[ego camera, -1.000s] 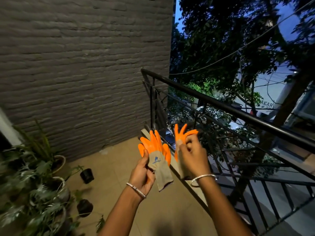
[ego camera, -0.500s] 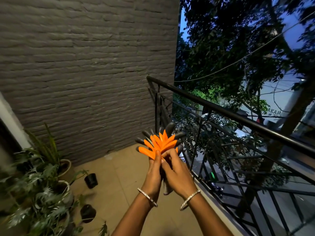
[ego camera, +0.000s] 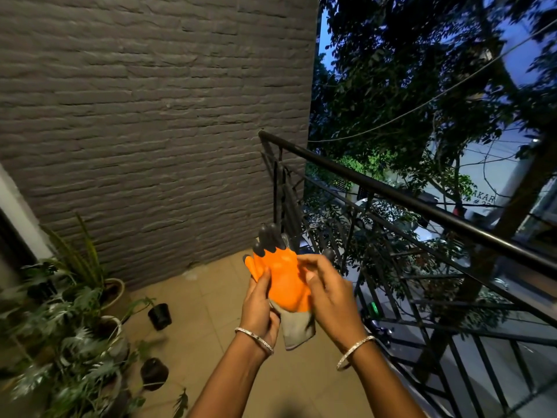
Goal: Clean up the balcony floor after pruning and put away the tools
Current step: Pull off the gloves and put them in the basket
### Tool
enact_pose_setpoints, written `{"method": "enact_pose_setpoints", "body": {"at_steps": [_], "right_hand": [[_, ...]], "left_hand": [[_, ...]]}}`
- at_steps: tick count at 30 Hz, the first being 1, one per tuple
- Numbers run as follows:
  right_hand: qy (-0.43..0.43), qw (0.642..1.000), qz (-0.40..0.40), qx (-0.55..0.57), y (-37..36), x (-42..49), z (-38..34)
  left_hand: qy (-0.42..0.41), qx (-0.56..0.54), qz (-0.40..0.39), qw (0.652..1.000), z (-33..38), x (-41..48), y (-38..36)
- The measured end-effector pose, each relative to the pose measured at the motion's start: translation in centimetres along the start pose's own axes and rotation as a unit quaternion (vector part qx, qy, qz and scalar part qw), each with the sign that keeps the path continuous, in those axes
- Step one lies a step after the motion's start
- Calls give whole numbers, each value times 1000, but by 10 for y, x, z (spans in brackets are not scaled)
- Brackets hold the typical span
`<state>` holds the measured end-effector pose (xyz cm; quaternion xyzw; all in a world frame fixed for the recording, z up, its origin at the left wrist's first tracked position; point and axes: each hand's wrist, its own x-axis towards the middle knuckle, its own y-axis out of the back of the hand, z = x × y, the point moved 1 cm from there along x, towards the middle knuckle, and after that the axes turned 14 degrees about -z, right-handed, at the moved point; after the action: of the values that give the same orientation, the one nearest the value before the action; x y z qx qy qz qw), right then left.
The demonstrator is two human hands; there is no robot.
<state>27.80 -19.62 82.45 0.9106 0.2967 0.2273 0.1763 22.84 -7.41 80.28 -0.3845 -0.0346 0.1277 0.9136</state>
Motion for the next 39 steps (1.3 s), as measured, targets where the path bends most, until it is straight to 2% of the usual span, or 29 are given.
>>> {"method": "enact_pose_setpoints", "body": {"at_steps": [2, 3, 4, 5, 8, 9, 11, 13, 17, 20, 23, 28, 33, 39], "right_hand": [[-47, 987, 146, 58, 13, 1, 5], [-80, 975, 194, 77, 19, 2, 12], [-119, 966, 205, 108, 23, 3, 16], [-160, 959, 175, 156, 27, 4, 21], [-233, 919, -16, 317, 25, 1, 32], [-231, 912, -68, 331, 22, -1, 30], [-220, 921, -107, 304, 16, -1, 31], [-212, 928, -94, 292, 10, 2, 32], [-194, 923, -68, 326, 6, 4, 30], [-173, 927, -39, 331, 9, -1, 34], [-166, 933, 12, 320, 24, -4, 35], [-185, 892, 38, 410, 41, -8, 36], [-173, 845, 70, 502, 51, -12, 37], [-172, 826, 90, 529, 67, -14, 35]], "left_hand": [[27, -26, 0, 999, 3, 0, 2], [38, -37, -5, 999, 4, 1, 2], [47, -47, -9, 998, 4, 2, 4], [53, -60, -14, 997, 4, 3, 4], [75, -84, -45, 993, 4, 7, 3], [85, -83, -59, 991, 4, 6, 0], [103, -68, -87, 989, 2, 7, -5], [99, -31, -94, 990, -2, 8, -8], [55, 75, -53, 994, -11, 18, -7], [42, 105, -19, 993, -18, 23, -9], [42, 122, -16, 992, -25, 27, -12], [58, 88, -44, 993, -30, 35, -21], [32, 69, -73, 994, -33, 41, -30], [48, 37, -117, 991, -41, 41, -39]]}}
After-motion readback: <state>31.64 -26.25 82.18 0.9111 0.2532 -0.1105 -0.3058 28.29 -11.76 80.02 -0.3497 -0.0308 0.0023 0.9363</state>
